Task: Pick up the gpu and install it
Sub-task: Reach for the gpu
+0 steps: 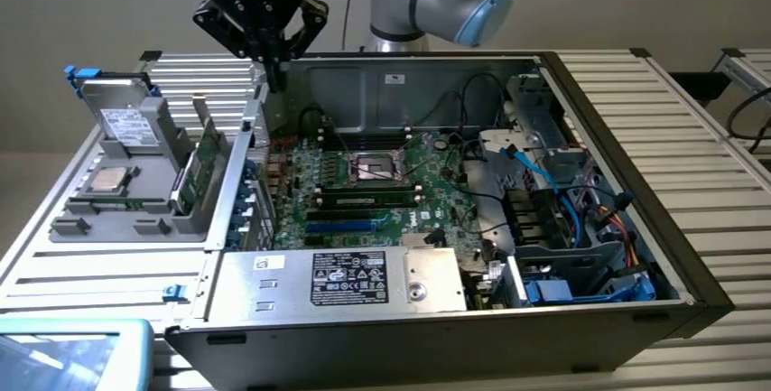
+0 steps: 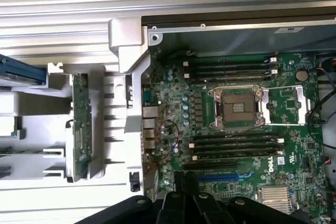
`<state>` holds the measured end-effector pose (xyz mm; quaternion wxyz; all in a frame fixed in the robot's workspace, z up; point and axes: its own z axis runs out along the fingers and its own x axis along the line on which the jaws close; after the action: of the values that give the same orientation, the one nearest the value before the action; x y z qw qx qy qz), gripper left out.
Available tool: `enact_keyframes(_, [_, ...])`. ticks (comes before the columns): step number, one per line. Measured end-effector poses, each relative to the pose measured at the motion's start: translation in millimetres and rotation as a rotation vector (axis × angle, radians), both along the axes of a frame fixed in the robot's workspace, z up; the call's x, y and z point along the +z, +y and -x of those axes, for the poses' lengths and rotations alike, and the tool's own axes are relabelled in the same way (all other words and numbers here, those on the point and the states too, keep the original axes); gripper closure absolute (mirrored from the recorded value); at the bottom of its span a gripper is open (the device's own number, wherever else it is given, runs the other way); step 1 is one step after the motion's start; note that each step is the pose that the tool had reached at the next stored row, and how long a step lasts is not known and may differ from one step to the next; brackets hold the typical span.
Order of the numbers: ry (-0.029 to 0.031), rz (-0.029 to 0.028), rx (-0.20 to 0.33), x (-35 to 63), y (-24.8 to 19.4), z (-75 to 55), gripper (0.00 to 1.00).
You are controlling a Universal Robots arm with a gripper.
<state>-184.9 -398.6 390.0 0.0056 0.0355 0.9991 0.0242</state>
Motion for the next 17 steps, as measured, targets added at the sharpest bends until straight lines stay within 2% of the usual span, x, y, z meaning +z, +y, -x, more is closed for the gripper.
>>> enact_keyframes(17, [0.0008,0.0,0.0,-7.0,3.4,73.8,0.88])
